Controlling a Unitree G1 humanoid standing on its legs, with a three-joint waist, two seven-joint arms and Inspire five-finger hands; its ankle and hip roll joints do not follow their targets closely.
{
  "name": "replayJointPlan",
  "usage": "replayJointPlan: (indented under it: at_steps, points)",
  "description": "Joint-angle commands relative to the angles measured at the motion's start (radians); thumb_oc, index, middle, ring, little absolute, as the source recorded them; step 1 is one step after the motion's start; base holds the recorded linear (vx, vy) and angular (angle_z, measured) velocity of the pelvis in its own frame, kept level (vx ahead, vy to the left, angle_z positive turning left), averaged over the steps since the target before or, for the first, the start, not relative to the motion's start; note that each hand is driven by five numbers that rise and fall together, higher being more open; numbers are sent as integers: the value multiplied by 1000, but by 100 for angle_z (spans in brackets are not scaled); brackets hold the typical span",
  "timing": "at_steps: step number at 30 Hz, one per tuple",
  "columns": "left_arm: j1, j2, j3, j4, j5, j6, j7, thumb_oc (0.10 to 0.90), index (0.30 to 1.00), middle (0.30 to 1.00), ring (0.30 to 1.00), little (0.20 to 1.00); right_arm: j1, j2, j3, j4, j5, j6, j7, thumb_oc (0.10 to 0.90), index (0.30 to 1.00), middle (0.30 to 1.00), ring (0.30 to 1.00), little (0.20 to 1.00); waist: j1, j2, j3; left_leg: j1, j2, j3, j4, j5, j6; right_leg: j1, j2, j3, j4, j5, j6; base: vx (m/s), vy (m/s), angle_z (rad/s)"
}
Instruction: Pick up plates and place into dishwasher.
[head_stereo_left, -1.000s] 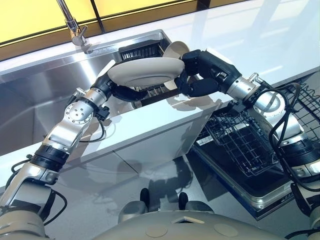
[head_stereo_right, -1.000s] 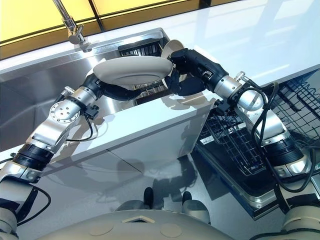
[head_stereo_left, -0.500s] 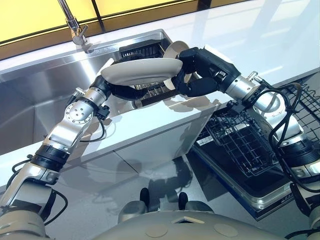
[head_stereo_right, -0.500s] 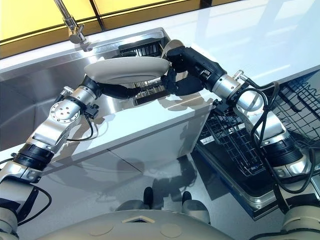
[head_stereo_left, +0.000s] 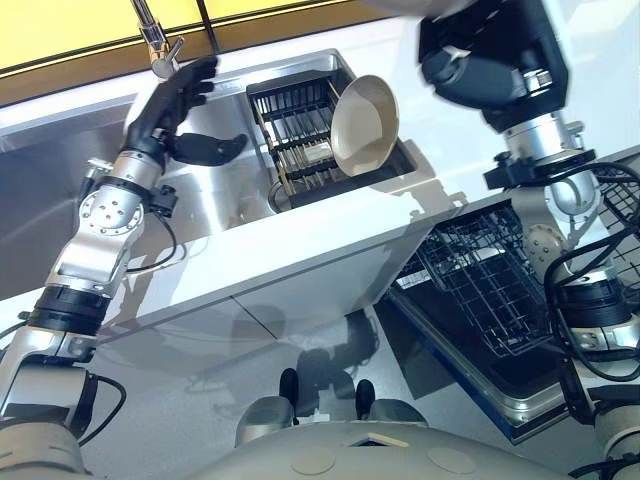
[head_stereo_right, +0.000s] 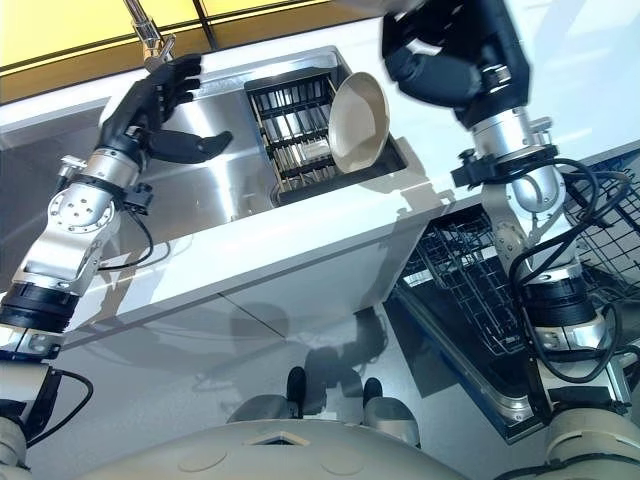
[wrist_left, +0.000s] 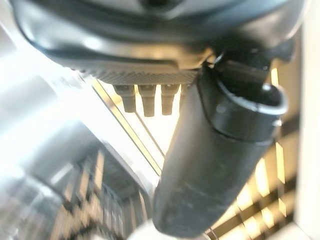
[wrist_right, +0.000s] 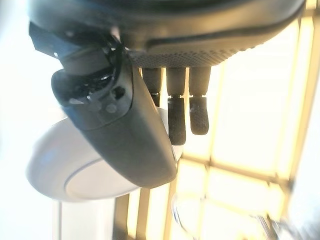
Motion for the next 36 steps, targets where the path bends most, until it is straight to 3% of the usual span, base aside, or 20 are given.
replayJointPlan:
  at_steps: [1,3,6,11,16,24,36]
  points:
    - [-38,85,113,-20,-2,-110,83,800,900,900,900,900,-7,-80,-120,-23,-167,-87,-221,100,300,300,300,200,-17,-1,-109,36,-27,65,7,-96,18,-16,28,-10,35,-36,12,0,0,0]
    - [-14,82,134,-31,1,-107,90,800,900,900,900,900,38,-111,-160,7,-265,-78,-298,100,300,300,300,200,-24,-2,-107,36,-26,67,8,-96,18,-17,29,-5,36,-36,12,0,0,0]
    - [52,76,184,-76,14,-100,104,800,900,900,900,900,141,-186,-244,48,-477,10,-433,100,300,300,300,200,-36,-5,-98,39,-27,69,6,-98,23,-20,33,7,40,-37,12,41,7,-6]
    - [112,74,247,-114,12,-111,123,800,900,900,900,900,260,-243,-345,106,-604,118,-550,100,300,300,300,200,-56,-5,-88,46,-28,76,4,-111,29,-24,37,32,48,-47,14,45,19,-9]
    - [171,61,306,-150,13,-128,131,800,900,900,900,900,396,-197,-428,115,-610,121,-616,100,300,300,300,200,-74,2,-76,49,-28,91,6,-116,37,-37,36,56,64,-49,17,26,18,-15]
    - [201,48,326,-143,10,-144,129,800,900,900,900,900,446,-145,-419,149,-597,81,-567,100,300,300,300,200,-86,15,-58,51,-31,109,6,-119,42,-48,30,66,77,-48,23,21,12,-11]
    - [200,53,309,-147,2,-167,134,800,900,900,900,900,460,-119,-309,345,-557,115,-440,100,300,300,300,200,-74,23,-5,7,-27,96,31,-108,38,-96,30,53,126,-61,11,-1,-34,2]
